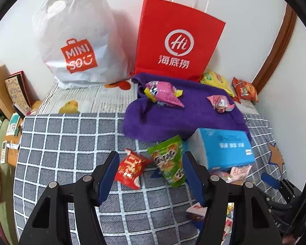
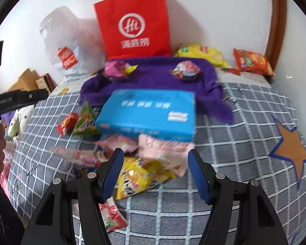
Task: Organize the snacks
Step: 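Grasp the red chip bag with the left gripper while the right grasps the yellow bag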
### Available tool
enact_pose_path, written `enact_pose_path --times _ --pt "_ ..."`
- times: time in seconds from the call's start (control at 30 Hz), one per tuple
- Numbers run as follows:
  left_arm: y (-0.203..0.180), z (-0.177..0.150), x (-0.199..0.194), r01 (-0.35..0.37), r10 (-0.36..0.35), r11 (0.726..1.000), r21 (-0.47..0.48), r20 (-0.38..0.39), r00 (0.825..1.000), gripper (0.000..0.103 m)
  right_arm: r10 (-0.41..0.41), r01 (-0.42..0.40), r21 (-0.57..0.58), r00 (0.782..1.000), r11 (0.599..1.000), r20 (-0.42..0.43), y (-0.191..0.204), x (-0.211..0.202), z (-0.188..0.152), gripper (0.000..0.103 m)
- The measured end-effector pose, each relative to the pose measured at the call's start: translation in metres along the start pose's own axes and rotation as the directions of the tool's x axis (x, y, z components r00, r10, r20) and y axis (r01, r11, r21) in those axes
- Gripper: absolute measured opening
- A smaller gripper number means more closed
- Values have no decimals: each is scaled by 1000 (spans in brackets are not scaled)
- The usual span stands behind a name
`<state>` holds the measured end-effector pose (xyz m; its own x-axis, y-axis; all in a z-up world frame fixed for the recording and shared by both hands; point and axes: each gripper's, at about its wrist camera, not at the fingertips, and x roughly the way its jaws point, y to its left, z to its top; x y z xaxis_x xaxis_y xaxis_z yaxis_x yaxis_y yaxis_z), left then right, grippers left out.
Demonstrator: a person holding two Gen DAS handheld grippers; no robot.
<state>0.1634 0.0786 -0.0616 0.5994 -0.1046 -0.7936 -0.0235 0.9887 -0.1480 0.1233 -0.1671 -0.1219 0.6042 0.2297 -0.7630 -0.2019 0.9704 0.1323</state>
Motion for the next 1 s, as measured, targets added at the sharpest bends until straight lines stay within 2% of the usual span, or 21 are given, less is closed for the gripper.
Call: enact_pose_path --times 0.17,0.37,0.47,0.57,0.87,1.0 --pt "11 -7 0 -9 9 1000 -12 -5 1000 62 -2 2 -15 999 1000 -45 7 19 -11 66" --pt "27 -14 3 -55 54 998 -21 -16 998 62 14 -13 17 997 1000 -82 5 40 -18 66" --pt "32 -19 10 -73 72 997 -29 -38 997 62 4 -4 8 995 1000 -95 8 51 -19 72" --pt "35 -23 21 -81 79 996 -29 -62 995 62 20 -19 12 993 1000 -113 8 59 -21 72" --pt "27 -26 55 -98 105 993 66 -125 987 62 57 -56 12 995 998 -78 3 49 -26 58" --pt "21 -22 73 -107 120 989 98 -140 983 62 72 -72 1 996 997 -58 0 38 -27 49"
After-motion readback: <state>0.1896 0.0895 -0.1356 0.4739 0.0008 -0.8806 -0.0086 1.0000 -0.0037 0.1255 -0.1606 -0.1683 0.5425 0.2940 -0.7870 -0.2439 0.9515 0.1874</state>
